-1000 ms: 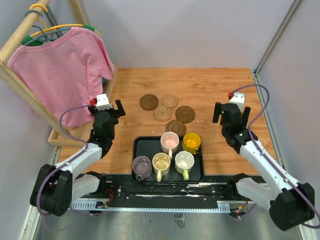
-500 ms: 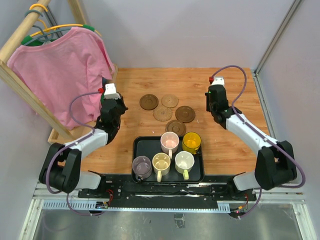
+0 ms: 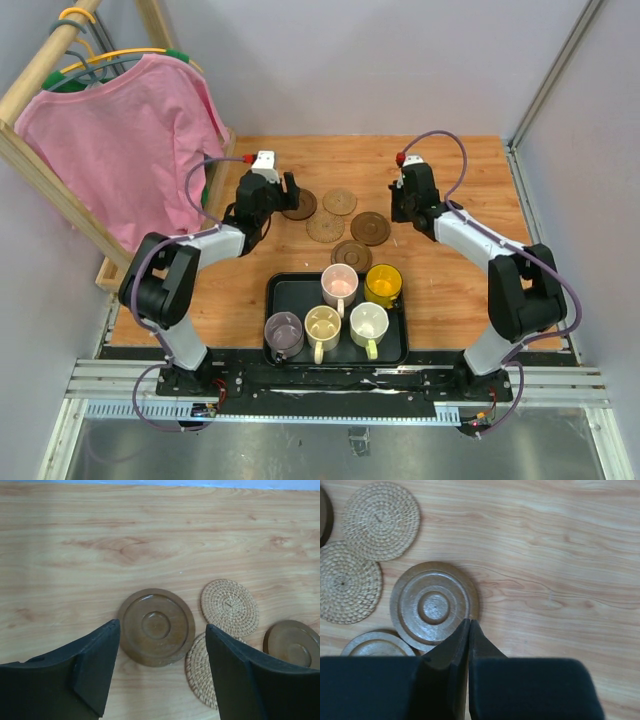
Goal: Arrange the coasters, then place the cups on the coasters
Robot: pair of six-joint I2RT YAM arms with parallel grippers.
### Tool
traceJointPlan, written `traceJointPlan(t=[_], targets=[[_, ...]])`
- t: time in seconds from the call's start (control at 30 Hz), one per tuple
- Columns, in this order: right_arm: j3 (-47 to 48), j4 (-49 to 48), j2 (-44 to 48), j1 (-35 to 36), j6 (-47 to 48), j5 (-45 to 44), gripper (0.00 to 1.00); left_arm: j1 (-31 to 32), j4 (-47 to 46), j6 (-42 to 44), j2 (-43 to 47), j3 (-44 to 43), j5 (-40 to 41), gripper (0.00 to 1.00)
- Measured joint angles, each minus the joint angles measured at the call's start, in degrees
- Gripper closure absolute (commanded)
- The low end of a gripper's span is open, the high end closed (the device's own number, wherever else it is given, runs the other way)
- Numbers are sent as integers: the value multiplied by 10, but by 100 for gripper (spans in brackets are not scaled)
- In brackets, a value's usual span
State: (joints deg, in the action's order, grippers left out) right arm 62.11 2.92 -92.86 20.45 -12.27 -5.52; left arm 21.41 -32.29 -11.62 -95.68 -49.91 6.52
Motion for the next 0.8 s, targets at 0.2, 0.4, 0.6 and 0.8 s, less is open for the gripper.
traceJointPlan(t=[0.2,0.4,0.6,0.8], targets=[[13,0,-32,1,-18,67,99,6,24,2,-77,-74,-16,53],[38,4,-77,9,-28,110,99,6,70,9,-131,-139,-17,59],[55,10,-127,16,-40,144,99,6,111,8,-164,-174,-25,60],[63,31,-157,17,-49,154,99,6,137,-1,-191,-183,-43,59]])
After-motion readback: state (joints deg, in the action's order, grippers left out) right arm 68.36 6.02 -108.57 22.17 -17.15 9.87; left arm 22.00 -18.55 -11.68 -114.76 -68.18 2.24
